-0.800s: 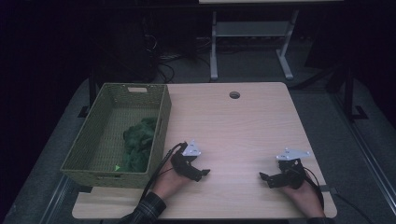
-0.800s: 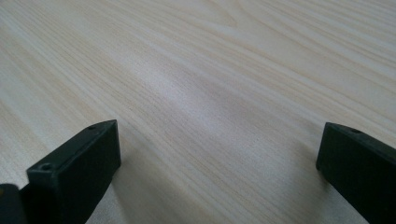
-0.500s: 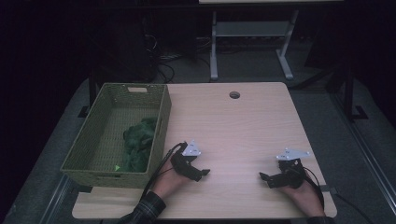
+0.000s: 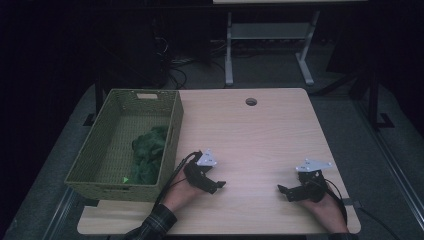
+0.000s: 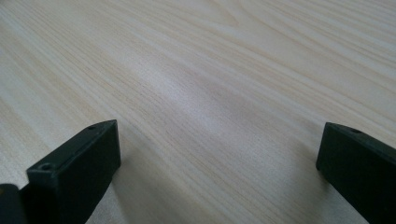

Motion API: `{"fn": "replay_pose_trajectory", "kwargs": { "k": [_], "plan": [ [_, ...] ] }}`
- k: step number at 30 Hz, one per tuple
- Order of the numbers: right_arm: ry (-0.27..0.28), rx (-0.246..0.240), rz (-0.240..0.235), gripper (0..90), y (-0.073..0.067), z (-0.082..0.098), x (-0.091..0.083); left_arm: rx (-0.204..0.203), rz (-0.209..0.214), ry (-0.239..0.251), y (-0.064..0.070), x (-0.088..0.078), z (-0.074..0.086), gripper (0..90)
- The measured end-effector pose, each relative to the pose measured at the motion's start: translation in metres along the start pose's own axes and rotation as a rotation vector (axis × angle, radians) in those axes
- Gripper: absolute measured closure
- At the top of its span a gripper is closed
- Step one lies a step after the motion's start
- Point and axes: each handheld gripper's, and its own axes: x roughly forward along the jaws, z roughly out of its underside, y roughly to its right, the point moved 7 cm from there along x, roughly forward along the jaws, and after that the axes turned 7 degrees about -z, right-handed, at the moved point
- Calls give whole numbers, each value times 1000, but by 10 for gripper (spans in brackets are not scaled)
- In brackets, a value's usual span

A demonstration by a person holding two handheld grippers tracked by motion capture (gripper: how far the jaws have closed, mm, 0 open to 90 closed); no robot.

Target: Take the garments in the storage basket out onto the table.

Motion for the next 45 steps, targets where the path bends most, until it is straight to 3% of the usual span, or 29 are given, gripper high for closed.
{"fn": "replay_pose_trajectory", "kwargs": {
  "k": [8,12,19,31,39,44,45],
  "plan": [
    [2,-5,2,0,0,0,0,-2,-12,5,-4,-9,-5,138],
    [0,0,0,0,0,0,0,-14,-1,19,-3,-12,-8,138],
    [0,0,0,0,0,0,0,-14,17,2,0,-17,-11,138],
    [0,0,0,0,0,0,0,-25,20,16,-1,-29,-23,139],
    [0,0,0,0,0,0,0,-24,21,-1,-3,-35,-28,139],
    [0,0,0,0,0,0,0,-42,30,4,-2,-40,-34,139],
    [0,0,0,0,0,0,0,-30,29,-1,-3,-42,-35,139]
  ]
}}
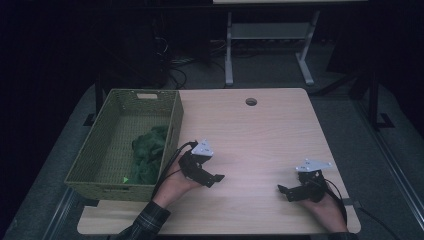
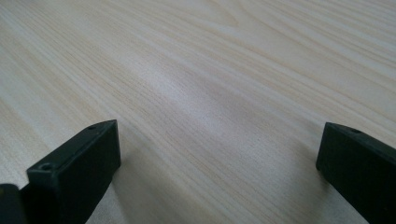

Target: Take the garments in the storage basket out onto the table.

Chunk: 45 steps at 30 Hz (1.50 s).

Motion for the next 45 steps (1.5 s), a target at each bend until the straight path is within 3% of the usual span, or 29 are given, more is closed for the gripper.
{"fn": "replay_pose_trajectory", "kwargs": {
  "k": [14,24,38,45],
  "plan": [
    [-1,-2,0,0,0,0,0,-5,10,24,-1,-14,-15,139],
    [1,0,0,0,0,0,0,12,8,16,-12,-31,-28,141],
    [1,-5,2,0,0,0,0,-9,27,3,-27,-47,-33,141],
    [1,-6,2,0,1,0,0,-15,31,22,-36,-57,-35,145]
  ]
}}
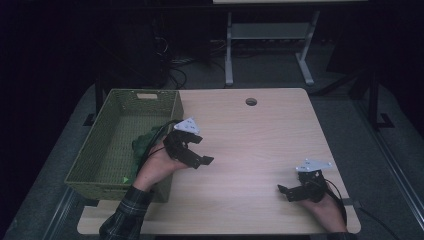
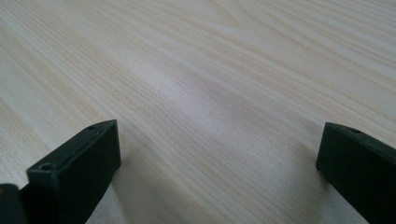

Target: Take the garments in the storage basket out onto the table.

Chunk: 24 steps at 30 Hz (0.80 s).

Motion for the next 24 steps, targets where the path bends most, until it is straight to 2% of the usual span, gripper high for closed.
{"fn": "replay_pose_trajectory", "kwargs": {
  "k": [3,6,7,15,24],
  "plan": [
    [1,4,2,0,0,0,0,-18,1,17,-4,-7,0,145],
    [1,10,10,0,1,0,0,-19,-21,5,-11,-14,2,146],
    [1,10,12,0,1,0,0,-24,-22,15,-11,-15,2,146],
    [1,13,12,0,1,0,0,-32,-50,0,-20,-22,9,146],
    [0,12,12,0,1,0,0,-61,-90,6,-31,-33,15,146]
  ]
}}
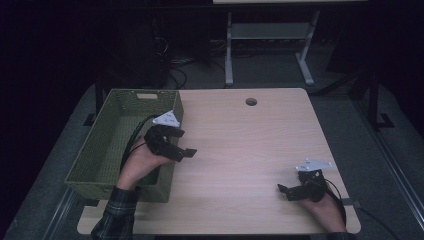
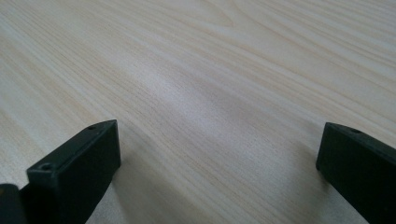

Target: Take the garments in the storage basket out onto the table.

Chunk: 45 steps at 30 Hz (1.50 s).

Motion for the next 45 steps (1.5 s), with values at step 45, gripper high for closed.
{"fn": "replay_pose_trajectory", "kwargs": {
  "k": [45],
  "plan": [
    [1,1,-1,0,0,0,0,-119,-261,-78,-81,-64,78,328]
  ]
}}
